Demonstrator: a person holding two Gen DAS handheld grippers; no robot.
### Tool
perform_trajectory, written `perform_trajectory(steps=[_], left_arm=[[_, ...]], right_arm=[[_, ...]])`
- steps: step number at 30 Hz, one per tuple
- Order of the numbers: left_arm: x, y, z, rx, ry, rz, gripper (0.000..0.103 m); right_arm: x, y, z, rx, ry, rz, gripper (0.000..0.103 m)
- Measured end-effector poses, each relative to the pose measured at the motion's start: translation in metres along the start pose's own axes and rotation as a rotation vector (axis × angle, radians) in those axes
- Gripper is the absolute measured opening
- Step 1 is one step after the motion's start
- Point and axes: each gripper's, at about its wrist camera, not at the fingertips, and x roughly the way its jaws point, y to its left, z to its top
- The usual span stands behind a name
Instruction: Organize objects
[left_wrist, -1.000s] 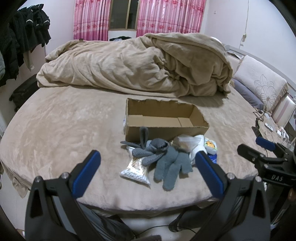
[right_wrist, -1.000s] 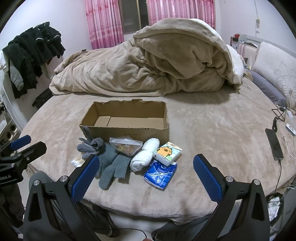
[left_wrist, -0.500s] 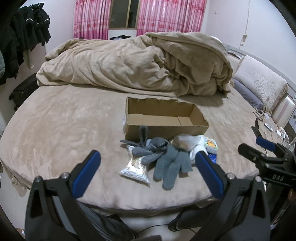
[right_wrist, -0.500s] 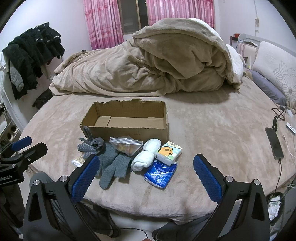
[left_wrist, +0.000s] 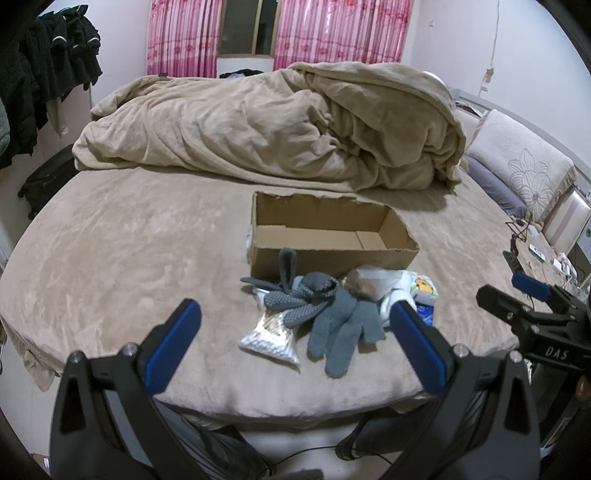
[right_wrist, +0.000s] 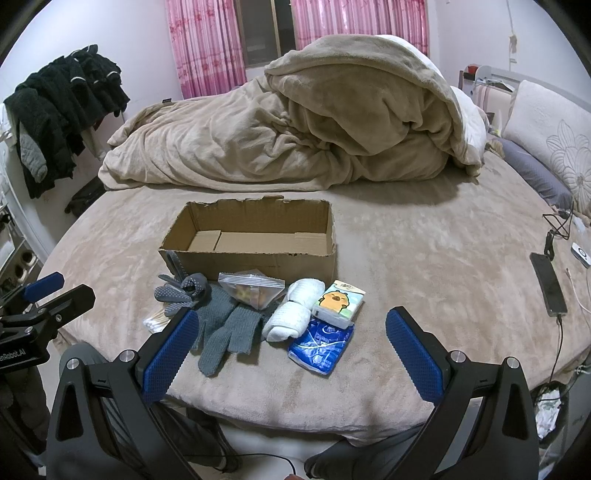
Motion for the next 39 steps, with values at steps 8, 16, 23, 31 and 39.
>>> perform_trajectory(steps=[8, 16, 23, 31, 39], left_arm=[[0.0, 0.0, 0.0, 0.0, 0.0, 0.0, 0.102], [0.006, 0.0, 0.001, 0.005, 0.013, -0.006, 0.102], [0.019, 0.002, 0.002, 0.005, 0.029, 0.006, 0.102], [0.057, 0.01, -0.007, 0.017, 0.086, 0.039, 0.102], [0.106, 0.02, -0.024, 0.041, 0.171, 0.09, 0.102]], right_arm=[[0.0, -0.001, 0.001, 0.001, 0.001, 0.001, 0.103], [0.001, -0.001, -0.001, 0.001, 0.005, 0.001, 0.103], [0.011, -0.005, -0.003, 0.018, 0.023, -0.006, 0.103], [0.038, -0.02, -0.006, 0.042, 0.073, -0.043, 0.103], [0.072, -0.039, -0.012, 0.081, 0.124, -0.057, 0.101]])
